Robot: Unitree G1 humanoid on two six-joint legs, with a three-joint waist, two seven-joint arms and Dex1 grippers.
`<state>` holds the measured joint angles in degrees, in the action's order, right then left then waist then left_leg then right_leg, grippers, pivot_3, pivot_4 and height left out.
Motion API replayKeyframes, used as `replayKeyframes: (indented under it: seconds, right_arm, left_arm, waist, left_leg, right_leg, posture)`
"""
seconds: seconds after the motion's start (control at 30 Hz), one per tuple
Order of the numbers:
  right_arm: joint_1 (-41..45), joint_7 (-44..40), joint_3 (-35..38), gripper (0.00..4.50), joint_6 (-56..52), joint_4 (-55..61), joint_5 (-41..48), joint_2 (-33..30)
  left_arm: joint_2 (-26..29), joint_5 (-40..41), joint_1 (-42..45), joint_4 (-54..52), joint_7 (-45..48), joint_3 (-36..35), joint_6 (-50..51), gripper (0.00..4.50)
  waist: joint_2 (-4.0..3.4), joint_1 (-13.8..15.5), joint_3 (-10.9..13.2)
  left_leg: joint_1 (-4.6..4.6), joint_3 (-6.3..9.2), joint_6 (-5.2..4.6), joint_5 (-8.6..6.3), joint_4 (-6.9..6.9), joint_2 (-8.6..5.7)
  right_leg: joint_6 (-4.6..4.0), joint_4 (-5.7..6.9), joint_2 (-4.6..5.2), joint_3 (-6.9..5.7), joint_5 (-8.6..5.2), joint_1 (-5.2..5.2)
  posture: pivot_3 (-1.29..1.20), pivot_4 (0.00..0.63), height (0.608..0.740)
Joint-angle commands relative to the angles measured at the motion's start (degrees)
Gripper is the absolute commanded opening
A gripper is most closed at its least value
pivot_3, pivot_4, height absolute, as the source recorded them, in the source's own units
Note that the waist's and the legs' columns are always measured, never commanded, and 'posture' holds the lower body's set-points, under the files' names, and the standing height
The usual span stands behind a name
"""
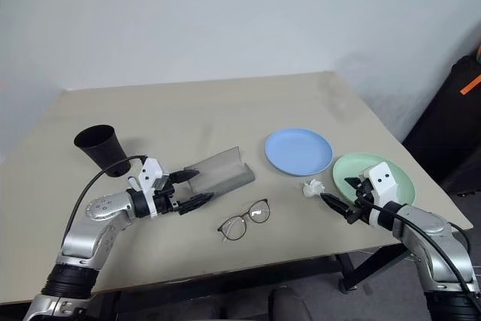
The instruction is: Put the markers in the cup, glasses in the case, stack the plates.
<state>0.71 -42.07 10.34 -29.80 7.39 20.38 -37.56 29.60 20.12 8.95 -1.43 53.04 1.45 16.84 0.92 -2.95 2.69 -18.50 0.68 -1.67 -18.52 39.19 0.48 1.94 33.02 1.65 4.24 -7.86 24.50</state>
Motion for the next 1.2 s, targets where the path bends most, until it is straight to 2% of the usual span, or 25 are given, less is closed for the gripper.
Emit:
replayKeyframes:
  seconds: [0.03,0.6,0.73,0.77,1.07,1.13,1.2]
  right_arm:
    - [1.65,0.22,0.72,4.50,0.58,-0.76,-0.71,-1.36]
    - [7.66,-2.21,-5.53,4.50,-1.88,-14.68,-5.86,-3.75]
    - [9.24,-0.70,-5.82,3.67,-1.80,-16.97,-7.00,-3.24]
    - [9.40,-0.60,-5.84,3.24,-1.64,-17.23,-7.30,-3.23]
    - [9.97,-1.03,-5.70,0.43,-0.79,-16.09,-8.24,-3.82]
    - [10.03,-1.16,-6.01,0.01,-0.17,-15.30,-8.81,-4.35]
    - [10.11,-1.16,-6.50,0.01,0.66,-14.37,-9.86,-5.12]
  left_arm:
    - [0.67,0.54,-0.38,-3.26,-0.24,-0.99,-0.47,4.45]
    - [1.78,1.67,0.28,-5.30,3.38,0.43,0.80,4.45]
    - [1.48,1.23,0.65,-4.88,3.13,0.68,0.63,4.50]
    - [1.44,1.17,0.68,-4.85,3.06,0.70,0.61,4.50]
    - [1.14,0.89,1.05,-4.03,2.39,0.90,0.21,4.50]
    - [1.00,0.85,1.12,-3.84,2.19,1.05,0.12,4.50]
    - [0.89,0.84,1.23,-3.66,2.03,1.13,0.10,4.50]
  waist:
    - [0.00,0.00,0.00]
    - [0.00,-0.04,0.00]
    - [0.04,-0.09,-0.01]
    - [0.04,-0.09,-0.01]
    - [0.10,-0.12,-0.04]
    - [0.13,-0.10,-0.03]
    - [0.14,-0.09,-0.03]
  left_leg:
    - [0.00,0.00,0.00,0.00,0.00,0.00]
    - [-0.01,0.01,0.00,0.00,-0.01,0.00]
    - [0.01,-0.02,0.00,0.00,0.02,0.00]
    - [0.01,-0.03,-0.01,0.00,0.05,0.00]
    - [0.04,-0.05,-0.02,0.01,0.13,0.00]
    - [0.04,-0.09,-0.02,0.01,0.20,0.01]
    - [0.03,-0.09,-0.05,0.03,0.24,0.00]
  right_leg:
    - [0.00,0.00,0.00,0.00,0.00,0.00]
    - [0.00,0.00,-0.01,0.00,0.00,0.00]
    - [0.00,0.00,-0.01,0.03,0.00,-0.02]
    - [0.00,0.00,-0.01,0.04,0.00,-0.03]
    - [0.00,0.00,-0.04,0.09,0.00,-0.08]
    - [0.00,-0.01,-0.04,0.12,0.00,-0.09]
    - [0.00,-0.01,-0.03,0.13,0.00,-0.11]
  posture:
    - [0.00,0.000,0.740]
    - [0.00,0.000,0.740]
    - [0.00,0.000,0.740]
    - [0.00,0.000,0.740]
    - [0.00,0.000,0.740]
    - [0.00,0.000,0.740]
    - [0.00,0.000,0.740]
